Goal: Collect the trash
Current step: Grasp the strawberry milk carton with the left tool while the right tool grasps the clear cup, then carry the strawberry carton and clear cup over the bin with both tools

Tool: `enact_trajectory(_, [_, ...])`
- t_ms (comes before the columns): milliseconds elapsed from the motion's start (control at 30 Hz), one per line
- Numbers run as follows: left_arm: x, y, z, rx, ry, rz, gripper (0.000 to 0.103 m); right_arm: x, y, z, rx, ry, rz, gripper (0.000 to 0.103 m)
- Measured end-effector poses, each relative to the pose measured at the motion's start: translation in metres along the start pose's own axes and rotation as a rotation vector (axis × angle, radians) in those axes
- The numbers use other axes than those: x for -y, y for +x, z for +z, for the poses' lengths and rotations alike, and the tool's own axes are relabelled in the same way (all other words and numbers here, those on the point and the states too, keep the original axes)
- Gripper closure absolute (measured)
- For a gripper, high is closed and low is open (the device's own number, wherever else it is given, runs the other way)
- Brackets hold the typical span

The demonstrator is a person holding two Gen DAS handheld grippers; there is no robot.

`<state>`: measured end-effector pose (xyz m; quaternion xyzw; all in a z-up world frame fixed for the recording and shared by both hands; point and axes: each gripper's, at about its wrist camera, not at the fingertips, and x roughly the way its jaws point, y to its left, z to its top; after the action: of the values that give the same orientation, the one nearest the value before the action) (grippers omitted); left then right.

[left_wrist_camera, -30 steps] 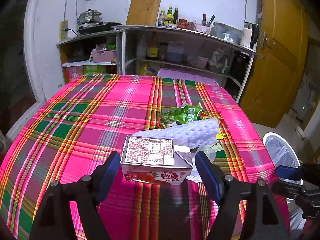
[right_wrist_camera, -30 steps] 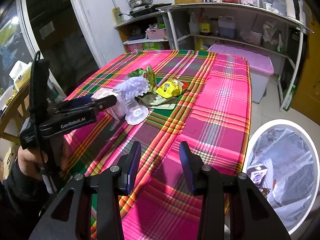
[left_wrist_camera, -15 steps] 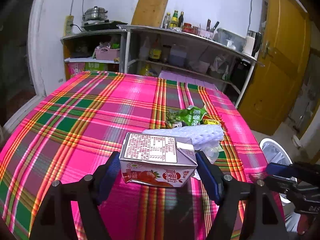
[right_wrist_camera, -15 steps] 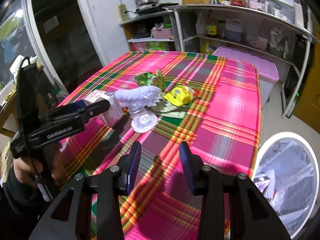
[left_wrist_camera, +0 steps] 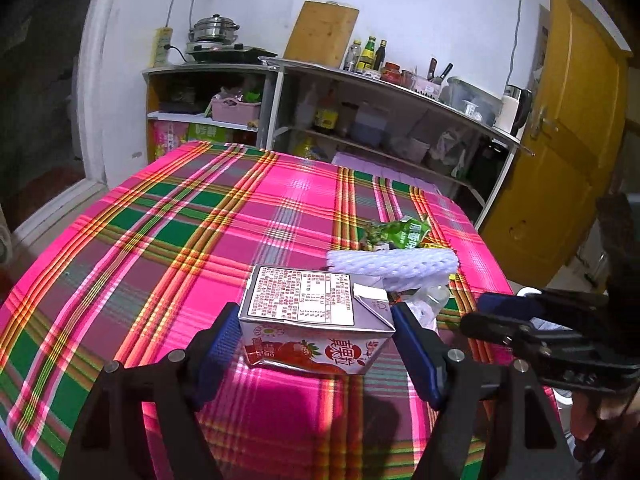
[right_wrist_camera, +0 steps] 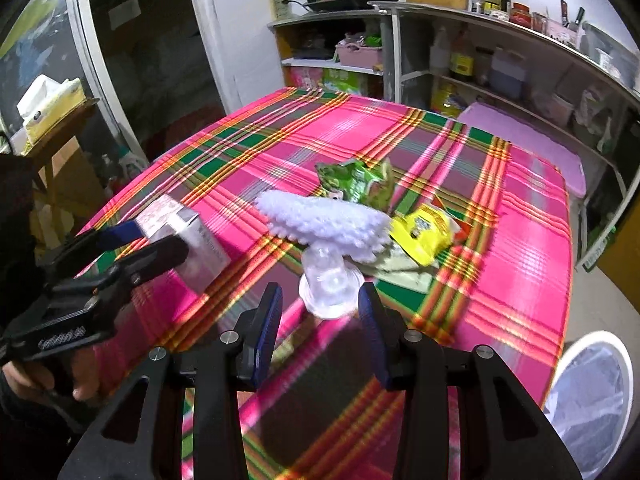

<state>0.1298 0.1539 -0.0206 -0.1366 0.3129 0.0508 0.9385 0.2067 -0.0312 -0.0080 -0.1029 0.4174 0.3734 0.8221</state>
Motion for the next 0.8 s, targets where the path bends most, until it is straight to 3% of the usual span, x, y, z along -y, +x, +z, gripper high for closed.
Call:
enact_trajectory(167, [-0.007, -0.001, -0.002, -0.002, -0.011, -0.002, 0.028, 0.000, 0.017, 0.010, -0.012, 0.006, -0.010, 0.063])
enact_trajectory(200, [-0.008, -0.001, -0.002, -0.004, -0.013, -0.002, 0.028, 0.000, 0.018, 0.010, -0.010, 0.005, -0.014, 0.072])
enact_trajectory(300, [-0.009, 0.000, -0.003, -0.010, -0.016, -0.002, 0.028, 0.000, 0.018, 0.009, -0.001, 0.010, -0.031, 0.075])
enact_trajectory(800, [0.022, -0.017, -0.014, -0.010, 0.024, -0.056, 0.028, 0.003, -0.058, -0.042, 0.082, 0.089, -0.032, 0.075])
